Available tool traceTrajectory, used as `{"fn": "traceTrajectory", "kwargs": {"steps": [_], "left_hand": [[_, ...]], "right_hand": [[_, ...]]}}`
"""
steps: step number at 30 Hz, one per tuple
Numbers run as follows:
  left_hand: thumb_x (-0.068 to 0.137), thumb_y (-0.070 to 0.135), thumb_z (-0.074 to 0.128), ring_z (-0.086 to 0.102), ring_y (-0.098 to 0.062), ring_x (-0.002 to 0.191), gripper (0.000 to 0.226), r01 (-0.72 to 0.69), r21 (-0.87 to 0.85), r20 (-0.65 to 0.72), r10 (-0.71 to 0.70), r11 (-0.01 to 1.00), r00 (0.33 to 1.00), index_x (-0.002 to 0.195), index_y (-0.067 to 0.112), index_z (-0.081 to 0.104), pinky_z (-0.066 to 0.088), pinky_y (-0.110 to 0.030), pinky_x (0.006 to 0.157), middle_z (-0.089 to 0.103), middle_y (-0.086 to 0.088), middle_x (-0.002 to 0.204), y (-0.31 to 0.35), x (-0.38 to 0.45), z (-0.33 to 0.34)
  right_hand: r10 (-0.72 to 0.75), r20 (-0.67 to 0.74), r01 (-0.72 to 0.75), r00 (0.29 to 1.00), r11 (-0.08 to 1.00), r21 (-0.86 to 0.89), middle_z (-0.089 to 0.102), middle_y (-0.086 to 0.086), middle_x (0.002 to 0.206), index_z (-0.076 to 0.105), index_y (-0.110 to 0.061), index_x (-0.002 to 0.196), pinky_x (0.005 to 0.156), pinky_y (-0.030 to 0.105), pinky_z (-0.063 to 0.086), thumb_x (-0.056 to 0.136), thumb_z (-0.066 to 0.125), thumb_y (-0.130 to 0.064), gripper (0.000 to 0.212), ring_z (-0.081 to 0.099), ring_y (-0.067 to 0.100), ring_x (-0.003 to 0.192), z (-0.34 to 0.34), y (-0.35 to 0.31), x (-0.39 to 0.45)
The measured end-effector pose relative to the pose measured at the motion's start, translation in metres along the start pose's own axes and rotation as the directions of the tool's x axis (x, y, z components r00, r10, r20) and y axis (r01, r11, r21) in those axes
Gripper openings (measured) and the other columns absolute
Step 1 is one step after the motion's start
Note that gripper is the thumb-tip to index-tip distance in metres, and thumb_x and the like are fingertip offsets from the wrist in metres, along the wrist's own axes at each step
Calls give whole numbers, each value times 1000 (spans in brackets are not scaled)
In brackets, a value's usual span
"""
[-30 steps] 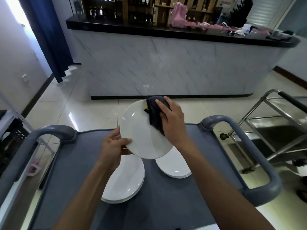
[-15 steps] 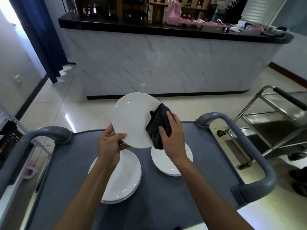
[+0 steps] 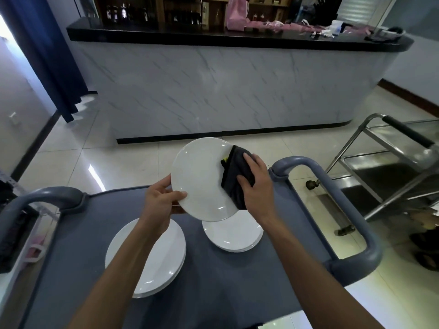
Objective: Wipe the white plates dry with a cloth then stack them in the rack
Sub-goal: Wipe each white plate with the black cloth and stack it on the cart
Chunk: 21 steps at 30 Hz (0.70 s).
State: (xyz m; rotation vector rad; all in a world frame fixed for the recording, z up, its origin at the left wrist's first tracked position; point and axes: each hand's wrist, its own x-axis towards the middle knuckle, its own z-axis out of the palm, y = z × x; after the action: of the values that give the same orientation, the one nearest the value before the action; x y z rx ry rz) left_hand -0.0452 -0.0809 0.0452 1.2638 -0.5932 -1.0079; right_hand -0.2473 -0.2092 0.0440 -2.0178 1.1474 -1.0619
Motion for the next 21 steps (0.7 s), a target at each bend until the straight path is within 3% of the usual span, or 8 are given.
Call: {"fn": "traceTrajectory", "kwargs": {"steps": [3, 6, 11, 17, 21], "left_hand": [[82, -14, 61, 72, -29, 78, 51, -20, 51, 63, 17, 998, 998, 113, 24, 75, 59, -39, 60, 76, -12, 97, 3, 4, 14], [83, -13, 62, 73, -32, 85, 51, -40, 122, 142, 23, 992, 990, 108, 29, 77, 60, -40, 62, 76, -12, 101, 7, 8, 25], [83, -11, 65, 71, -34, 100, 52, -57, 213, 227, 7, 975, 974, 116, 28, 73, 61, -45, 69, 74, -10, 111, 10, 10, 43], [83, -15, 63, 72, -32, 99, 60, -112, 262, 210, 56, 959, 976, 110, 37, 76, 62, -45, 68, 75, -8, 109, 15, 10, 60], [83, -15, 62, 71, -28, 99, 63, -133, 280, 180, 84, 951, 980, 109, 41, 76, 62, -42, 68, 75, -6, 108, 13, 8, 71]], "right_hand": [[-62, 59, 64, 996, 997, -48, 35, -1, 156, 46, -21, 148, 119, 22, 24, 95, 60, -5, 57, 33, 14, 143, -19, 10, 15], [-157, 94, 167, 983, 980, -112, 37, 2, 155, 48, -19, 147, 117, 21, 23, 94, 61, -3, 57, 35, 20, 141, -34, 15, 31], [-312, 188, 336, 931, 935, -116, 37, 6, 157, 47, -16, 148, 117, 33, 29, 91, 64, -2, 61, 38, 27, 138, -54, 10, 53], [-274, 253, 291, 928, 956, -34, 47, 1, 145, 46, -26, 149, 109, 43, 42, 89, 68, -8, 66, 47, 21, 130, -70, 20, 71], [-287, 235, 286, 929, 957, 38, 57, 1, 132, 51, -26, 144, 103, 41, 47, 83, 71, -5, 68, 55, 20, 119, -78, 28, 75]]}}
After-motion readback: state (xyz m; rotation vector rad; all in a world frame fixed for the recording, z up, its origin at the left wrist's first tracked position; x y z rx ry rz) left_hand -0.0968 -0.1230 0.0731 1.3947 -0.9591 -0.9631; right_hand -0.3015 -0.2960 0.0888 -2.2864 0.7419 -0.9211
